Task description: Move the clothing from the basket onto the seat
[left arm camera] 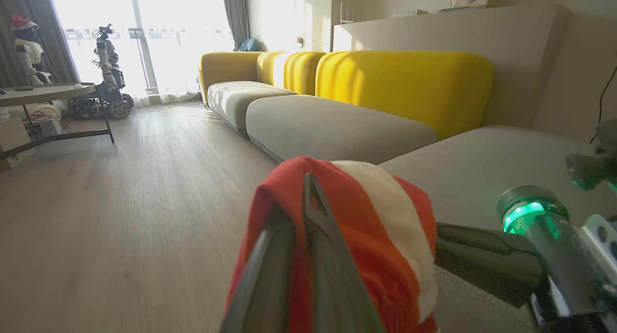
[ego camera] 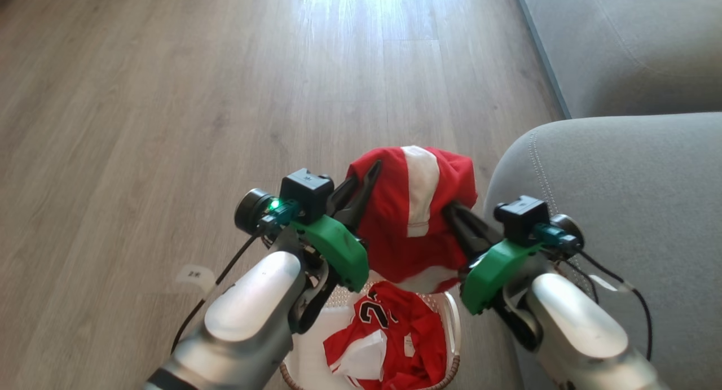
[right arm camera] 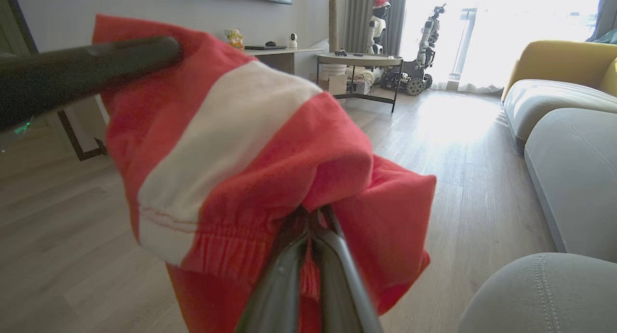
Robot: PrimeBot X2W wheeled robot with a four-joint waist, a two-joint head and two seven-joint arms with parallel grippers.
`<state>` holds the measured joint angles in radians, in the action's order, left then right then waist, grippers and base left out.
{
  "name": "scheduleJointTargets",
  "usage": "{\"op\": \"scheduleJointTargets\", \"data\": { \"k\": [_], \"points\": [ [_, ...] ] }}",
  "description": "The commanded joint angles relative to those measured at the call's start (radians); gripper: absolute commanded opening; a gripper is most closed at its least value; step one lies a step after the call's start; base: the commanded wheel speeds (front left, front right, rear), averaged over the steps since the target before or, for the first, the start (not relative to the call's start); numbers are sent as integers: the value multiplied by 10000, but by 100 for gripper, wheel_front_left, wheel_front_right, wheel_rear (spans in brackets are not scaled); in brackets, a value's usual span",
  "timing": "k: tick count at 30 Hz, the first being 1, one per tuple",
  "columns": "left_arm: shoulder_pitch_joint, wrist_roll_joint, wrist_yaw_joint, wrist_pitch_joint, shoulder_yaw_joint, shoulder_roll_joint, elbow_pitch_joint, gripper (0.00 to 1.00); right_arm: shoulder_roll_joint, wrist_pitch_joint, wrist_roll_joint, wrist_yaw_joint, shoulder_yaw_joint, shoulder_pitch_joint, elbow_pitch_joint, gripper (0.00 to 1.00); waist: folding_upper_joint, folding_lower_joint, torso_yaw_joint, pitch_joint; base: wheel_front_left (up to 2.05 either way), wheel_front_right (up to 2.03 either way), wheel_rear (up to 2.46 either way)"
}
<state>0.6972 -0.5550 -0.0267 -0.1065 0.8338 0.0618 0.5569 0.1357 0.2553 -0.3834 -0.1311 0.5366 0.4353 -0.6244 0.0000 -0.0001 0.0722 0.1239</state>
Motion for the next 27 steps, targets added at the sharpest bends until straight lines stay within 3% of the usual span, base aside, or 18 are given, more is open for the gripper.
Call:
{"op": "scheduleJointTargets", "data": {
  "k": [1,15,27],
  "points": [
    [413,-51,-56,-176,-433,230,-181,100,48,65,141,4,-223,61,440,0,0,1,-128,-46,0,0,0],
    [-187,-392,7,-844,-319,80,234,100,556,65,895,4,-1733,-304,969,0,0,1,-1119,-244,0,0,0],
    [-636,-475,-43,-1182,-62,-9,450,100,1192,64,1359,4,-2735,-463,1454,0,0,1,-2642,-537,0,0,0]
  ]
}}
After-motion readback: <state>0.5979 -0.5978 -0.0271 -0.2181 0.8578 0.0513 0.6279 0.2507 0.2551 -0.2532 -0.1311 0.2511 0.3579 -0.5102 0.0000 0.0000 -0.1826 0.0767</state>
